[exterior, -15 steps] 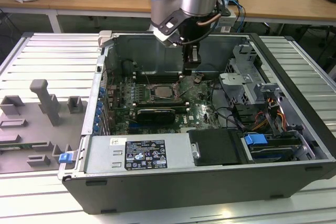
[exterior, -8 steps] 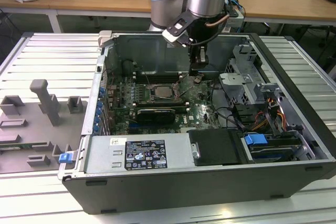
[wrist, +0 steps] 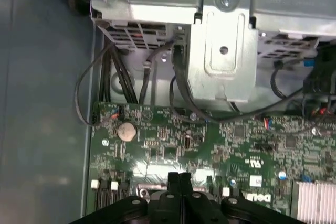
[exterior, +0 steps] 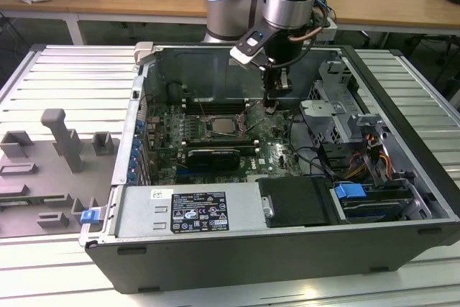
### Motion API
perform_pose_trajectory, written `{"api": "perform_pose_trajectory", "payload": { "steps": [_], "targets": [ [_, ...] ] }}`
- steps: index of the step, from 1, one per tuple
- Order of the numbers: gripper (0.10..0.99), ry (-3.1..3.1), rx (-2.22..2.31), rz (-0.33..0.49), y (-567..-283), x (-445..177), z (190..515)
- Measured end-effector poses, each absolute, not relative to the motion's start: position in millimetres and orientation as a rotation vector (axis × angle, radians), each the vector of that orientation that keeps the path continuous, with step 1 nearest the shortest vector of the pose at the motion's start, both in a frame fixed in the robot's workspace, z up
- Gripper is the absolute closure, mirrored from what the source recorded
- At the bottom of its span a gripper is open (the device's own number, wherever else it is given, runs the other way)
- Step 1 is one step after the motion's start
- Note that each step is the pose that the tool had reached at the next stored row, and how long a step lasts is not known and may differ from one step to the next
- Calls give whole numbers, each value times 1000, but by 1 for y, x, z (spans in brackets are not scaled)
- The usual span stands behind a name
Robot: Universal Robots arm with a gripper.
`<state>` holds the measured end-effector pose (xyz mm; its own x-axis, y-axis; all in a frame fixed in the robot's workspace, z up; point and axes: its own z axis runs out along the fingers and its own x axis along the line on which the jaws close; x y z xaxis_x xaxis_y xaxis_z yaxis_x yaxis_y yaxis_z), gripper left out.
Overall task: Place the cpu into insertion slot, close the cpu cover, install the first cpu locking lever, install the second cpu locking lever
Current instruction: 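Close the cpu cover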
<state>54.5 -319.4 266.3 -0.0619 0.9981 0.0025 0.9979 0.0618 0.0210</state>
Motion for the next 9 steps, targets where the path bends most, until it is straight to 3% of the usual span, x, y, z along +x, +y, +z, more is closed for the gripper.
{"api": "perform_pose_trajectory", "payload": {
  "steps": [9],
  "targets": [
    [980,2280,2143,26,-318,58,252]
  ]
}}
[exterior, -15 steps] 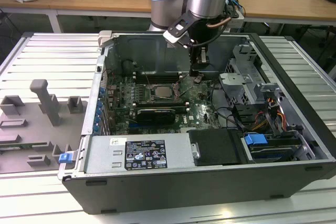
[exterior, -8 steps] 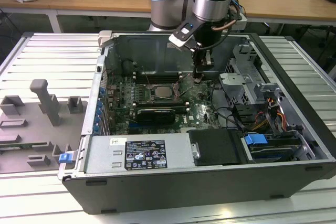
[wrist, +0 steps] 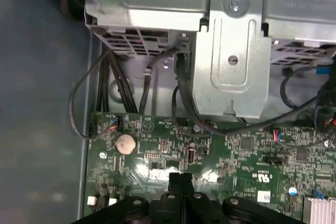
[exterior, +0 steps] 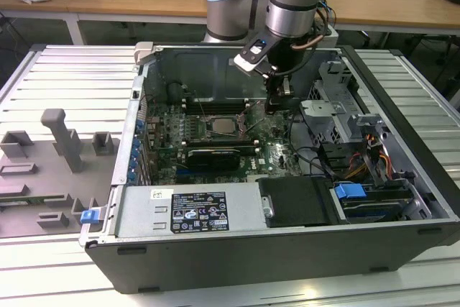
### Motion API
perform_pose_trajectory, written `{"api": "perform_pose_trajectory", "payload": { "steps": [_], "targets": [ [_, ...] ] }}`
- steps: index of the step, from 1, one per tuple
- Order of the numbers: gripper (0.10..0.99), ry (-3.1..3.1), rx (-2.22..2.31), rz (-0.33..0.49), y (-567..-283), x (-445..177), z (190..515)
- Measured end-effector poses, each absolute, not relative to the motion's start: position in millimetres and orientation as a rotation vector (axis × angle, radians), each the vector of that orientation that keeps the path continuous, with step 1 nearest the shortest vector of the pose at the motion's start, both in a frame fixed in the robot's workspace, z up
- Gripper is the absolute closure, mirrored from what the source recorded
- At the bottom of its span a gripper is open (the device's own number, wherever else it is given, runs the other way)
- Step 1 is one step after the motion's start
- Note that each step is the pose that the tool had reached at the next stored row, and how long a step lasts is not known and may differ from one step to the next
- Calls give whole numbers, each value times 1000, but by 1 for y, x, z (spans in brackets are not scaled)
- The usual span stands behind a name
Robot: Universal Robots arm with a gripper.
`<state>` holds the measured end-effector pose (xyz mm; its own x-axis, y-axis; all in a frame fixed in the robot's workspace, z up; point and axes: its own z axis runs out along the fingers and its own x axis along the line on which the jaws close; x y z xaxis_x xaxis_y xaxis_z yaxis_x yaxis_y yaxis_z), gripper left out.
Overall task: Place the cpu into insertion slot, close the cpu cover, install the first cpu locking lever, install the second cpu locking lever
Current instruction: 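Close the cpu cover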
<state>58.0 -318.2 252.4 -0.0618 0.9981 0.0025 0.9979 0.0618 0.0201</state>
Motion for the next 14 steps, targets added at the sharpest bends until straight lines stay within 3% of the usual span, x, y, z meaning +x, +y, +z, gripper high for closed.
{"api": "perform_pose_trajectory", "payload": {
  "steps": [14],
  "targets": [
    [980,2280,2143,26,-318,43,252]
  ]
}}
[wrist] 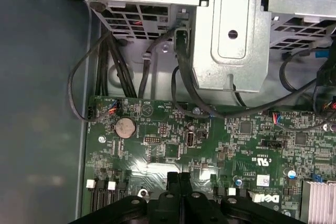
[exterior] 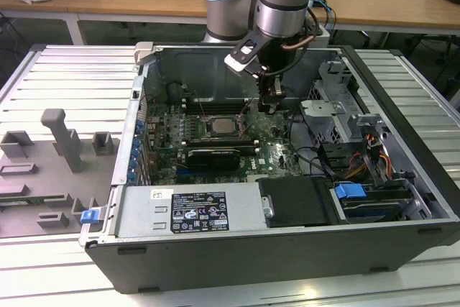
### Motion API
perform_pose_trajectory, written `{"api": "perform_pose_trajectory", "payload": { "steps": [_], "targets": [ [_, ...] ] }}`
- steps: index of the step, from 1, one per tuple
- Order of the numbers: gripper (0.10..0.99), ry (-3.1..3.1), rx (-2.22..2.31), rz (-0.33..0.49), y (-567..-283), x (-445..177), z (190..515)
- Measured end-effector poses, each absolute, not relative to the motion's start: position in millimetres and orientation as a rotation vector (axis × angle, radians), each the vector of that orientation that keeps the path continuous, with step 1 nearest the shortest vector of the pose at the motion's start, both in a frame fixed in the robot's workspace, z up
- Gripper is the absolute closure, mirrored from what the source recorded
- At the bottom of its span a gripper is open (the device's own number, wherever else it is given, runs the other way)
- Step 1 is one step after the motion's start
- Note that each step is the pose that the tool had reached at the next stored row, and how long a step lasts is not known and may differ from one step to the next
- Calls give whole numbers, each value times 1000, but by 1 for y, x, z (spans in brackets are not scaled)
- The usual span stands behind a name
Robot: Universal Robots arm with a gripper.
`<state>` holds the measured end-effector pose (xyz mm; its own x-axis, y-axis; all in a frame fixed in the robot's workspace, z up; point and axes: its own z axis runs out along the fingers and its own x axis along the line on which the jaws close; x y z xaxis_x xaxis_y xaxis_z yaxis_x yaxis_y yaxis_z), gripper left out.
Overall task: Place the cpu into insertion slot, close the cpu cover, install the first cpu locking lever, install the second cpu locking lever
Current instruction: 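Close the cpu cover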
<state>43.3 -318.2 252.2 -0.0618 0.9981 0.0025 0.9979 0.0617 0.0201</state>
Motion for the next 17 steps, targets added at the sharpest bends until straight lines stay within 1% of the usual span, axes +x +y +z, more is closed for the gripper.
{"api": "perform_pose_trajectory", "payload": {
  "steps": [17],
  "targets": [
    [980,2280,2143,26,-318,36,252]
  ]
}}
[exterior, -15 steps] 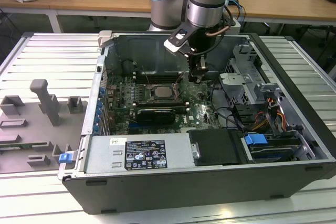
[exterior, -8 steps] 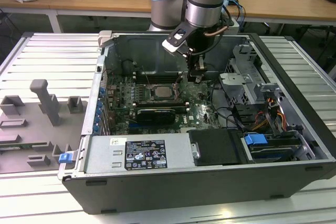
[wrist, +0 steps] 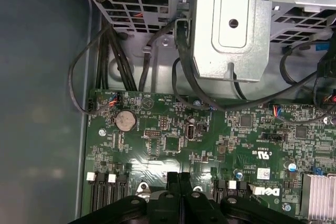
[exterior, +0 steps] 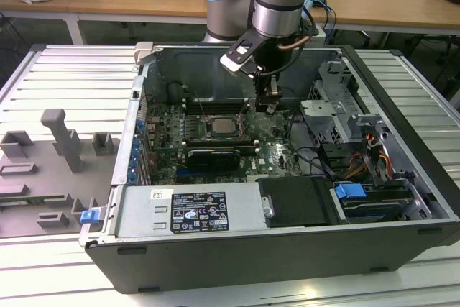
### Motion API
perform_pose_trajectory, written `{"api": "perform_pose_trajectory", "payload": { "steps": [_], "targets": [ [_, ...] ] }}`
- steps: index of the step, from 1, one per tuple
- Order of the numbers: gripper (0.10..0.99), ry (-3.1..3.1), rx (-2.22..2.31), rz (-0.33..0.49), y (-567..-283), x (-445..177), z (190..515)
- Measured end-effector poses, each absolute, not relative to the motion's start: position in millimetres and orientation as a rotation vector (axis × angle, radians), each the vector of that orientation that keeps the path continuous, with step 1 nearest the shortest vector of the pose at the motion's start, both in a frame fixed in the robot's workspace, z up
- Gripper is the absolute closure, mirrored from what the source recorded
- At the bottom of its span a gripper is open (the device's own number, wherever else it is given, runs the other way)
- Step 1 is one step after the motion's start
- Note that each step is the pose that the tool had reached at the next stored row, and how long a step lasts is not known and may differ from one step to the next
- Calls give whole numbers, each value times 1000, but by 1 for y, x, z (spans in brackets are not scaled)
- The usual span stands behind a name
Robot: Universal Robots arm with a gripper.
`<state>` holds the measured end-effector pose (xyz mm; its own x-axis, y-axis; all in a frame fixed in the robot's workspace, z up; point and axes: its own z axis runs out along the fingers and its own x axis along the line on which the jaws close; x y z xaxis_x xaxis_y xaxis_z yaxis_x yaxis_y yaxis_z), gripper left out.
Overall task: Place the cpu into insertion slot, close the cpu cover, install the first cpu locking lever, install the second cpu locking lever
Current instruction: 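Close the cpu cover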
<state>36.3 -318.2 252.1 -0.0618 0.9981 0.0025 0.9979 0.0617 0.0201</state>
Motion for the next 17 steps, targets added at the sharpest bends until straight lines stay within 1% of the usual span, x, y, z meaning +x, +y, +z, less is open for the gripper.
{"api": "perform_pose_trajectory", "payload": {
  "steps": [17],
  "targets": [
    [980,2280,2143,26,-318,24,252]
  ]
}}
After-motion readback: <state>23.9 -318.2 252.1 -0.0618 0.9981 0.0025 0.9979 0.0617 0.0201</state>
